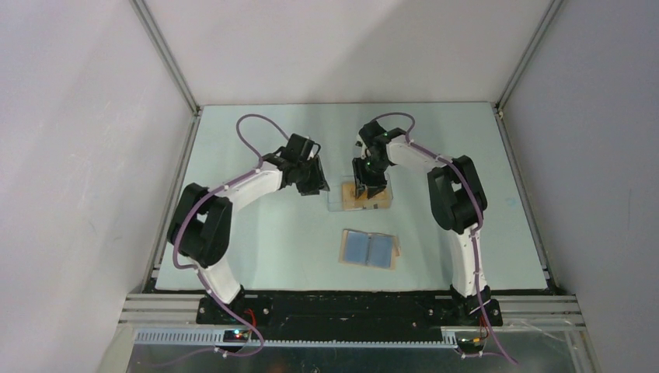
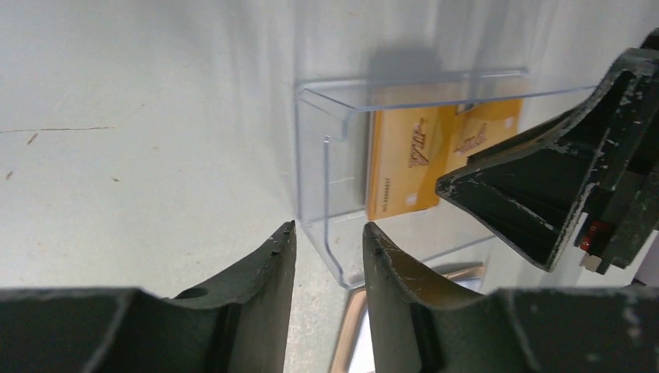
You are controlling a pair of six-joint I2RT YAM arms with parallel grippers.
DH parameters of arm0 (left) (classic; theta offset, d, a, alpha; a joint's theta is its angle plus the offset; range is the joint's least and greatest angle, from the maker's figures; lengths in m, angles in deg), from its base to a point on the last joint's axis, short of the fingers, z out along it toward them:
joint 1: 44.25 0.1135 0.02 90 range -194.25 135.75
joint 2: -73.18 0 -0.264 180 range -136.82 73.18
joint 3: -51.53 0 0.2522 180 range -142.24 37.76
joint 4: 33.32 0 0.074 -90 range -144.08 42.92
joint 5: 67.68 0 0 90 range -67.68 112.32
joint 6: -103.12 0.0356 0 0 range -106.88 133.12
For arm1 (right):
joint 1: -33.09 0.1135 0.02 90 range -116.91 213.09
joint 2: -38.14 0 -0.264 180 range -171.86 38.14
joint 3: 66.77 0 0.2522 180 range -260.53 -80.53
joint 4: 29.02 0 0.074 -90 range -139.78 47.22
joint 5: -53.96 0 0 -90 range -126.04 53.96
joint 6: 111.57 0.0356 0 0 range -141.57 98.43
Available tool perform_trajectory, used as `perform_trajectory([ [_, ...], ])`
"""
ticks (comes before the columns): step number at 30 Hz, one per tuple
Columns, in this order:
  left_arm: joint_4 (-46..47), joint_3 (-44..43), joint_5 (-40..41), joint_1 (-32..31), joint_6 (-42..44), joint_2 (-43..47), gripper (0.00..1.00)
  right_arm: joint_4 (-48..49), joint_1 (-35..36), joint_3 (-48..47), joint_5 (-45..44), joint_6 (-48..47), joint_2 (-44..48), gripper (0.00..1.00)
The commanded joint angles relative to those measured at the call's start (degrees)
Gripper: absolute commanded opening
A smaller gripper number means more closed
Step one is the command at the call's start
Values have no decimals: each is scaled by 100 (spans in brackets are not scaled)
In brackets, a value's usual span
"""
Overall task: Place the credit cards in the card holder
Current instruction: Pick up the credit card from the storage box.
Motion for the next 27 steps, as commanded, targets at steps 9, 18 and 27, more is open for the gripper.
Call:
perform_trajectory([
  [9, 605, 46, -497, 78, 23, -498, 34, 327, 105, -92, 138, 109, -265, 48],
  [18, 809, 159, -704, 78, -44, -685, 20, 773, 156, -28, 912, 308, -448, 47],
  [27, 938, 244, -794, 74, -88, -683, 15, 1127, 403, -144, 1577, 328, -455, 47],
])
